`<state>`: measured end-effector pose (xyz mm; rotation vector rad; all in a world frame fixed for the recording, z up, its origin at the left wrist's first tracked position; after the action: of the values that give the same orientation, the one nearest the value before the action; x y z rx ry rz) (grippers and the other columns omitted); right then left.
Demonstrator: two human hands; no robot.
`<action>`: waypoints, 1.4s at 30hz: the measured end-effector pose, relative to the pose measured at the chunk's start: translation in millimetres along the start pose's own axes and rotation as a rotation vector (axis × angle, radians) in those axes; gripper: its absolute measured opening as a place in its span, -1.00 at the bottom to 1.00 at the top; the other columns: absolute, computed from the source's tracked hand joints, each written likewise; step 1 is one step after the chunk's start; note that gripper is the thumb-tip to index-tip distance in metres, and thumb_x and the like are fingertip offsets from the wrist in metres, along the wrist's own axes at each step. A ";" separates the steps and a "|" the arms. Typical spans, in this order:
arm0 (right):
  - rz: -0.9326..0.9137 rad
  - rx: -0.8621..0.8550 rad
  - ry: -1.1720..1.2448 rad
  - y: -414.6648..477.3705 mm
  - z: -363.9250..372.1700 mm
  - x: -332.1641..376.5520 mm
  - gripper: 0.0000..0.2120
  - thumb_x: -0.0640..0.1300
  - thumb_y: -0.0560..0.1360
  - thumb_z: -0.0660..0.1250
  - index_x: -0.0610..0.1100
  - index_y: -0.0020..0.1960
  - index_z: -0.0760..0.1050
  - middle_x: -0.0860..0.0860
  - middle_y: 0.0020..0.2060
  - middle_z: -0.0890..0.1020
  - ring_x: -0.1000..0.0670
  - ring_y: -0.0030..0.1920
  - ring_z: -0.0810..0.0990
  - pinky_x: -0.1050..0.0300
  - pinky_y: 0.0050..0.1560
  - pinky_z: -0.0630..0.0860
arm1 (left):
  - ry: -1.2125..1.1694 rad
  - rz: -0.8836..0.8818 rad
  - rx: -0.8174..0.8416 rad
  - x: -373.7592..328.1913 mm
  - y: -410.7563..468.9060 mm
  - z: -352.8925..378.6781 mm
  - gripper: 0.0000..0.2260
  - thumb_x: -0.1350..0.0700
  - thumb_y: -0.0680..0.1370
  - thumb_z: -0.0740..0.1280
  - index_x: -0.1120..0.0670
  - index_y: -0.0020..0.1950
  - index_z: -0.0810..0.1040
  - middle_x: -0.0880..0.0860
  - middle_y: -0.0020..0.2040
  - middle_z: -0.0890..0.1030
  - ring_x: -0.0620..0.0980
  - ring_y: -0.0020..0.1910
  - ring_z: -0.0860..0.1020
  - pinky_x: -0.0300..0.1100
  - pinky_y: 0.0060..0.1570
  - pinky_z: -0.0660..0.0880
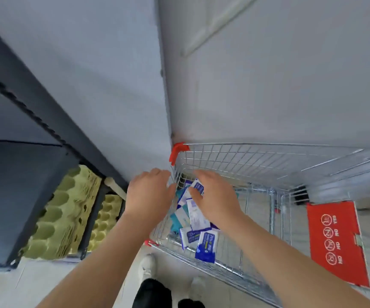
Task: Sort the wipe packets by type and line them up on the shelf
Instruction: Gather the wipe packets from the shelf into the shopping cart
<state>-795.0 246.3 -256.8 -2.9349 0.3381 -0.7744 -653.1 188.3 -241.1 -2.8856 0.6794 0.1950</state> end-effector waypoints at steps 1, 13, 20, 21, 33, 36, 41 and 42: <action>-0.059 -0.006 -0.016 -1.8 -14.4 20.6 -0.65 -0.01 0.56 0.25 -0.09 0.31 0.45 -0.03 0.17 0.58 -0.08 0.19 0.50 0.06 0.17 0.42 | -0.021 -0.013 -0.051 7.0 -9.9 -20.5 -0.69 -0.07 0.60 0.17 0.00 0.26 0.53 0.00 0.17 0.58 0.08 0.09 0.55 -0.07 0.08 0.45; -0.579 -0.143 -0.019 -33.5 -94.4 280.8 -0.54 0.01 0.58 0.25 -0.10 0.43 0.36 0.00 0.33 0.50 0.00 0.34 0.41 0.17 0.32 0.31 | -0.019 -0.245 -0.592 142.1 -157.3 -222.5 -0.76 -0.03 0.54 0.34 0.05 0.12 0.63 0.00 0.02 0.67 0.10 -0.05 0.62 -0.04 0.01 0.48; -0.722 -0.174 0.038 -53.4 -65.5 442.9 -0.52 0.05 0.59 0.21 -0.07 0.46 0.32 0.08 0.38 0.44 0.07 0.40 0.35 0.18 0.33 0.30 | 0.006 -0.409 -0.632 264.5 -241.6 -282.6 -0.64 -0.14 0.58 0.21 -0.03 0.32 0.51 -0.05 0.23 0.58 0.04 0.18 0.53 -0.09 0.20 0.37; -0.722 -0.174 0.051 -53.8 -59.5 464.0 -0.53 0.05 0.59 0.20 -0.08 0.46 0.32 0.07 0.38 0.44 0.06 0.39 0.35 0.19 0.33 0.30 | 0.012 -0.433 -0.630 283.8 -252.0 -289.3 -0.63 -0.15 0.58 0.20 -0.04 0.34 0.49 -0.06 0.26 0.56 0.03 0.21 0.51 -0.10 0.22 0.36; -0.599 -0.001 0.006 5.1 32.3 638.9 -0.58 0.04 0.58 0.22 -0.08 0.39 0.38 -0.05 0.30 0.48 -0.08 0.27 0.46 0.04 0.17 0.42 | 0.002 -0.693 -0.497 508.2 -268.5 -321.1 -0.63 -0.10 0.60 0.18 0.04 0.34 0.45 0.07 0.22 0.55 0.12 0.17 0.52 -0.05 0.05 0.46; -0.525 0.070 0.009 42.1 55.3 662.4 -0.52 0.04 0.55 0.25 -0.03 0.44 0.31 -0.11 0.30 0.43 -0.12 0.25 0.46 0.03 0.20 0.43 | -0.029 -0.785 -0.408 566.2 -247.5 -317.3 -0.58 -0.14 0.61 0.15 0.06 0.39 0.38 0.11 0.33 0.46 0.17 0.25 0.46 -0.01 0.12 0.45; -0.448 0.164 0.146 86.0 81.4 689.9 -0.34 -0.01 0.44 0.41 -0.01 0.48 0.26 -0.11 0.35 0.39 -0.05 0.36 0.36 0.10 0.30 0.35 | -0.111 -0.836 -0.214 623.8 -218.8 -305.0 -0.54 -0.27 0.54 0.18 -0.17 0.41 0.31 0.09 0.38 0.41 0.20 0.23 0.47 0.00 0.16 0.46; -0.431 0.186 0.228 91.6 85.9 694.2 -0.35 -0.02 0.42 0.43 -0.02 0.46 0.30 -0.09 0.35 0.40 -0.03 0.36 0.37 0.12 0.30 0.36 | -0.083 -0.833 -0.231 628.2 -215.5 -305.0 -0.55 -0.31 0.52 0.19 -0.21 0.37 0.35 0.06 0.37 0.42 0.20 0.22 0.48 0.00 0.17 0.44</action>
<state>-181.7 -3.1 -13.2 -2.7738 -0.3509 -1.1251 28.7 48.8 -17.9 -3.0599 -0.6089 0.2806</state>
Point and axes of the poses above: each hand's wrist, its own y-axis towards the middle knuckle, its own z-axis out of the palm, x = y × z, the point moved 3 cm from there along y, towards the middle knuckle
